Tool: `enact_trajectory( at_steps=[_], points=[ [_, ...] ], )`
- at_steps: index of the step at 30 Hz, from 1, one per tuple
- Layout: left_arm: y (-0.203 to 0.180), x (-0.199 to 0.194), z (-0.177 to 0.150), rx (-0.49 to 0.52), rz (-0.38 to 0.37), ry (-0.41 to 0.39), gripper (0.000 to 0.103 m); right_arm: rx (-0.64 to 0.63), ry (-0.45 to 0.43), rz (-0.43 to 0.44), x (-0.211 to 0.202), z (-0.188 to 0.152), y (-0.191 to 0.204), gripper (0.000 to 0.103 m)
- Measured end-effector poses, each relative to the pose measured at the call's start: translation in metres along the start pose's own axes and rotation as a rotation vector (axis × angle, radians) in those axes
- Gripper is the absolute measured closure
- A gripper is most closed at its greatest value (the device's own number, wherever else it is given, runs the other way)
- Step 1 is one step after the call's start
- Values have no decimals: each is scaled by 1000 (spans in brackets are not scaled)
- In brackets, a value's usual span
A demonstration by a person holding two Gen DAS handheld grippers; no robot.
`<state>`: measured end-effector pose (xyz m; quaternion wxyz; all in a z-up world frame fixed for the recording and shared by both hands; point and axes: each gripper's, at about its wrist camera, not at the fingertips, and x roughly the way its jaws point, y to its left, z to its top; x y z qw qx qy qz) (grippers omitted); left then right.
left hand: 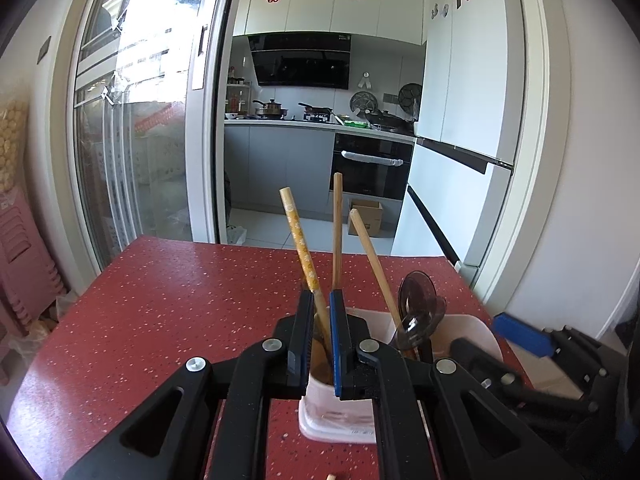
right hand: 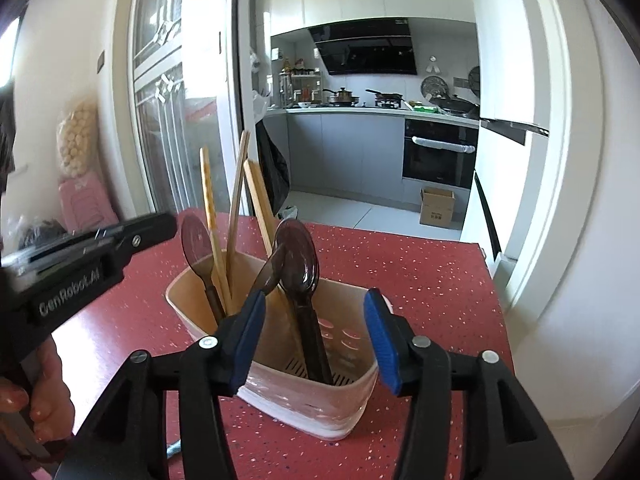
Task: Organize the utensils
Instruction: 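Open both tools to release the utensils, withdraw from the holder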
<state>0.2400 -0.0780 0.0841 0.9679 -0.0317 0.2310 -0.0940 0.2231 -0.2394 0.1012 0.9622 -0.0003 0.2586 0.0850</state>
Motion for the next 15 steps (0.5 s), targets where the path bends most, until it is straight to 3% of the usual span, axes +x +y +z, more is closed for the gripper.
enact_trajectory(
  at_steps=[11,15],
  points=[
    [14,-35,-17,13,31,74,66,99,3,19,-42,-6,-1,37],
    [17,-47,-34,44,38,120,66,101,18,37,-55,-14,7,28]
  ],
)
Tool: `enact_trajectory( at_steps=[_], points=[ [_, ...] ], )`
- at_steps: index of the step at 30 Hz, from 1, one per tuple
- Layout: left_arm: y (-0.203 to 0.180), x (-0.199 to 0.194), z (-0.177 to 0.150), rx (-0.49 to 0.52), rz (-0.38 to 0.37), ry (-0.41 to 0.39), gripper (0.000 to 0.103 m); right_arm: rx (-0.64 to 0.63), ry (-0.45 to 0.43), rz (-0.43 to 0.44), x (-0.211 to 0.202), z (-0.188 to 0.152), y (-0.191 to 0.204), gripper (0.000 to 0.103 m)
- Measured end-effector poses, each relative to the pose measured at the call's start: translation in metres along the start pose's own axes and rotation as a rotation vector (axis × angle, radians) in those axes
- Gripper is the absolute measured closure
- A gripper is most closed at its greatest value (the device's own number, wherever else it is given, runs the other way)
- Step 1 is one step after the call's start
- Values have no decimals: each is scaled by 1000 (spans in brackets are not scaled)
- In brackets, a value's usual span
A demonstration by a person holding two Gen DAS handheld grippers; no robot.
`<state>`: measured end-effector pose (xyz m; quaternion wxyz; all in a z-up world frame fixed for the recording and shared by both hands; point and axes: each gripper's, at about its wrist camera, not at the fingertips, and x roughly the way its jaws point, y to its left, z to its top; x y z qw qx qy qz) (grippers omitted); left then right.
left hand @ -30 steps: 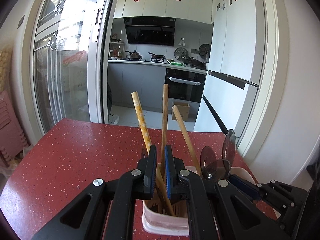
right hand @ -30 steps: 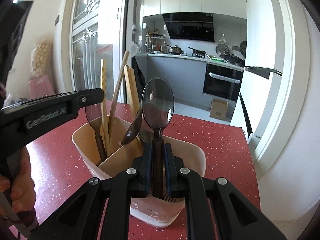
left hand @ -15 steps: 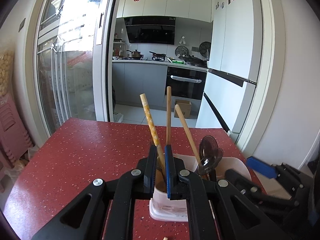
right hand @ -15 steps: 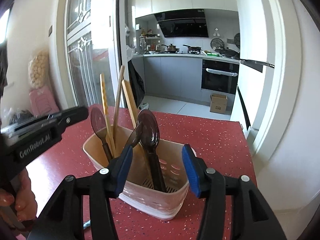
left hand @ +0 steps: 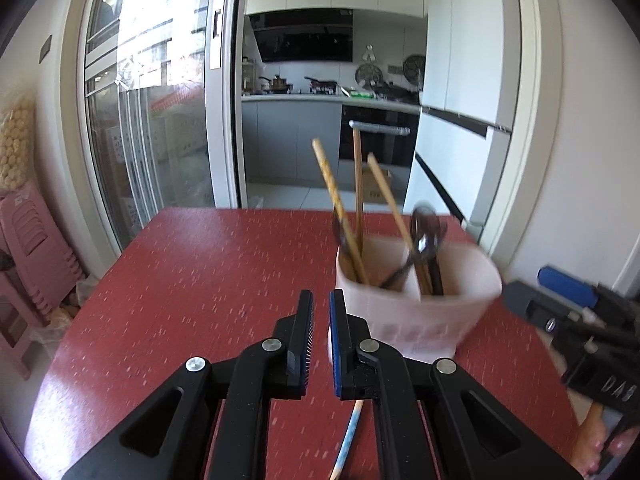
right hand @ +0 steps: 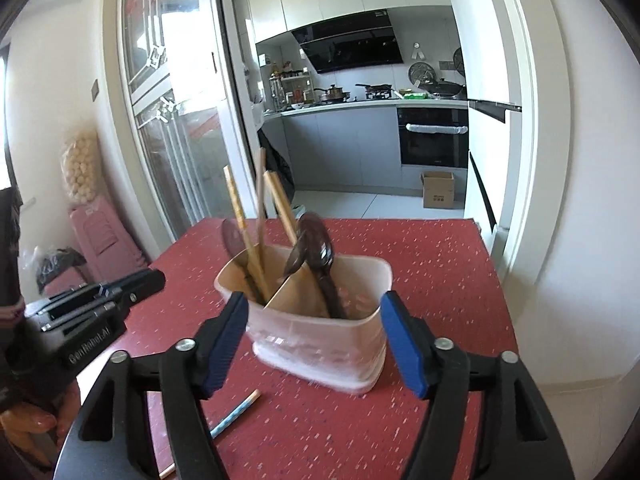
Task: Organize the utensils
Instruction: 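Open both tools to release the utensils, withdraw from the holder, then move both open tools above the blue-patterned chopstick and dark spoon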
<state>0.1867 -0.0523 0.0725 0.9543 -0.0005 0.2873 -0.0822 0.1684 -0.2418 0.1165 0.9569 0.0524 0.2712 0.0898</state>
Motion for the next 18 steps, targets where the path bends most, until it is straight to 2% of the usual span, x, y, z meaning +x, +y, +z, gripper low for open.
enact_trajectory(
  at_steps=[4,9,18],
  points=[
    [7,-6,-26,0,4,63,66,16,41,12,-8,-16,5,26],
    [15,-10,-60,-6,25,143,66,81,145,28,-5,-42,2,25],
    [34,-28,-117,-36,35,228,66,172,293,28,-6,-88,-2,25]
  ],
)
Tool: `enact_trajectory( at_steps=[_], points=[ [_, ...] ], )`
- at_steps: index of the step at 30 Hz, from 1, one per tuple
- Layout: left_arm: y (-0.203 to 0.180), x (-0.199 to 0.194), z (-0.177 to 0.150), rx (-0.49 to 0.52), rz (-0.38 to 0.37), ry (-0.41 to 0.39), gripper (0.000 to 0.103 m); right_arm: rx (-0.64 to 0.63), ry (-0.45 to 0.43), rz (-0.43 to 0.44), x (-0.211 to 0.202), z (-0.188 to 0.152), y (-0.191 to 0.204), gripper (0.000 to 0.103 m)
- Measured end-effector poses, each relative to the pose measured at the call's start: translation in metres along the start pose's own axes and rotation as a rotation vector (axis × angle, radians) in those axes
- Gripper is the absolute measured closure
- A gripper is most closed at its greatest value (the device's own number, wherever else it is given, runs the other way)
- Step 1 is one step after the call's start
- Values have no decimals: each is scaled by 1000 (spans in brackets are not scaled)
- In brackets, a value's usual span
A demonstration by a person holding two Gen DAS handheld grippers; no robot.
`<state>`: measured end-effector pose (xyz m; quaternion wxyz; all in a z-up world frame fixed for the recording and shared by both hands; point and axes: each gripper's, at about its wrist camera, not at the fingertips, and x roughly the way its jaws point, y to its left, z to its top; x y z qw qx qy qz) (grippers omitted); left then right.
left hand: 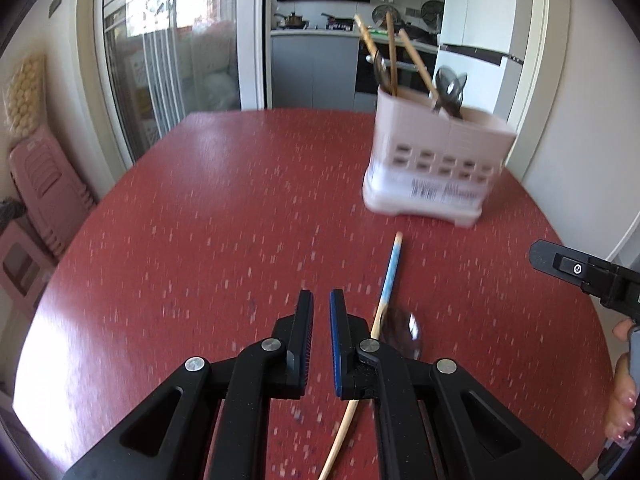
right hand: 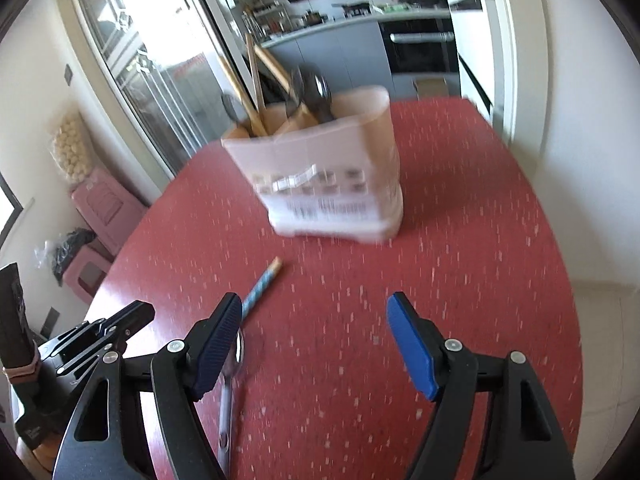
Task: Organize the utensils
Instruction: 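Move both open tools above the blue-patterned chopstick and dark spoon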
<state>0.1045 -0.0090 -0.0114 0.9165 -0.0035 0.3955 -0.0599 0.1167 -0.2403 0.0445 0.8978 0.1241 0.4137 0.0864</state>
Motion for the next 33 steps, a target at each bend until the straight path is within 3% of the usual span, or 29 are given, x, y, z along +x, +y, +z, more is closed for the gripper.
enact_trajectory(
  at_steps=[7,19,20,21,25,29,33],
  points=[
    [13,2,-34,-22,5,63,66,61,84,14,9,-29,-5,25],
    [19,-2,-44,-27,-4,81,65,57,134,4,16,-48,3,22],
    [19,-1,-45,-28,-4,83,39,54,136,-3,17,-49,3,21],
    [20,-1,-45,-30,-3,89,0,54,138,-5,17,-49,3,20],
    [22,1,-44,-38,10,70,0,62,142,-10,19,-50,2,15],
    [26,8,-44,-45,25,74,0,61,151,-8,22,-50,3,0],
    [31,11,-43,-51,33,79,0,77,149,0,24,-51,4,0]
  ],
)
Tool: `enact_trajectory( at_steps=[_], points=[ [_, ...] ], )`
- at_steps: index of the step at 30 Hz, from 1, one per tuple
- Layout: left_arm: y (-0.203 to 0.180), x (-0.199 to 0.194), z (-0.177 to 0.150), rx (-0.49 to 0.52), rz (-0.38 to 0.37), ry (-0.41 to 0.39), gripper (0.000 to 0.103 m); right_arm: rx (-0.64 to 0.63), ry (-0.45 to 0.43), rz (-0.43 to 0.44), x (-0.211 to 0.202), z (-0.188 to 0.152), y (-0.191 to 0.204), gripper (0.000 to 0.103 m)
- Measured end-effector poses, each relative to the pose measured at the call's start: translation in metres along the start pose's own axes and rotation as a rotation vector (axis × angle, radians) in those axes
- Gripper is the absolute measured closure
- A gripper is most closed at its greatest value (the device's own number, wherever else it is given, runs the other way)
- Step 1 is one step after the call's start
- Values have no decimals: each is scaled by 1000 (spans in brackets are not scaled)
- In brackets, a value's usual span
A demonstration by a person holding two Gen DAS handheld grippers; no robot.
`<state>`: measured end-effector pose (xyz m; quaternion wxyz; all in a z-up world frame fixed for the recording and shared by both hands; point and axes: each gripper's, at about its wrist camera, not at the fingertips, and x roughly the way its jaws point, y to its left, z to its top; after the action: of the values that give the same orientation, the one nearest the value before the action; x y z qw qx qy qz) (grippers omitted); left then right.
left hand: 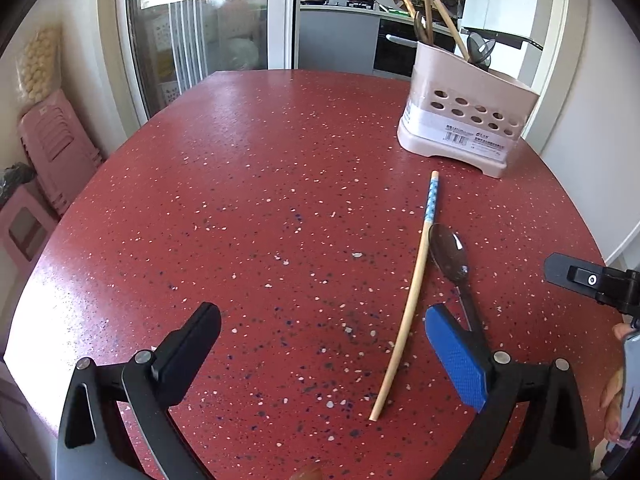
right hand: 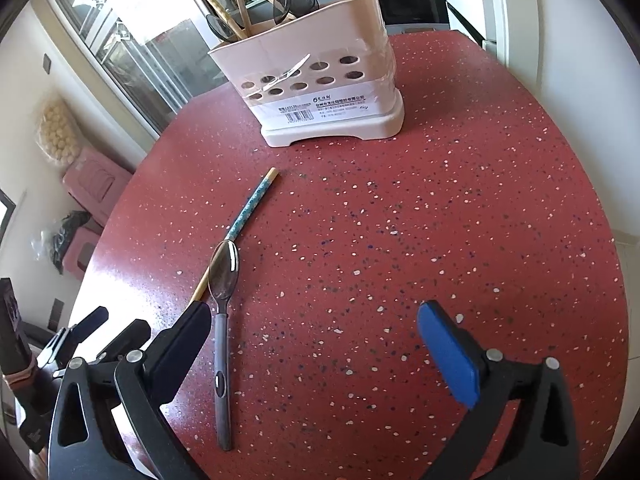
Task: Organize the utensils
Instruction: 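Move both open tools above the blue-patterned chopstick and dark spoon, then close the right tool on the dark spoon's handle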
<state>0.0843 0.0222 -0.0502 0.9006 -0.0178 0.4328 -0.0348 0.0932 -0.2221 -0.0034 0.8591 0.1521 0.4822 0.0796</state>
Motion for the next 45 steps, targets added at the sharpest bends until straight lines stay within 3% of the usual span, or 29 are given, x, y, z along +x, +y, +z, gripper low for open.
enact_trajectory(
  at_steps=[3,16,31,38,43,45],
  points=[
    [2,-2,-2,1,4,-1,0,5,29,9,3,2,1,0],
    [22,-5,-1,59,73,-9,0,-135,142,-105,25,4,39,0],
    [41,1,3,55,67,8,0,-187,228,-211,62,10,90,1],
    [46,1,11,76,73,1,0,-177,250,-262,77,15,100,26],
    [43,6,18,103,87,10,0,-220,246,-294,84,16,111,32],
    [41,8,20,110,75,18,0,-231,239,-290,83,11,116,41]
  ],
)
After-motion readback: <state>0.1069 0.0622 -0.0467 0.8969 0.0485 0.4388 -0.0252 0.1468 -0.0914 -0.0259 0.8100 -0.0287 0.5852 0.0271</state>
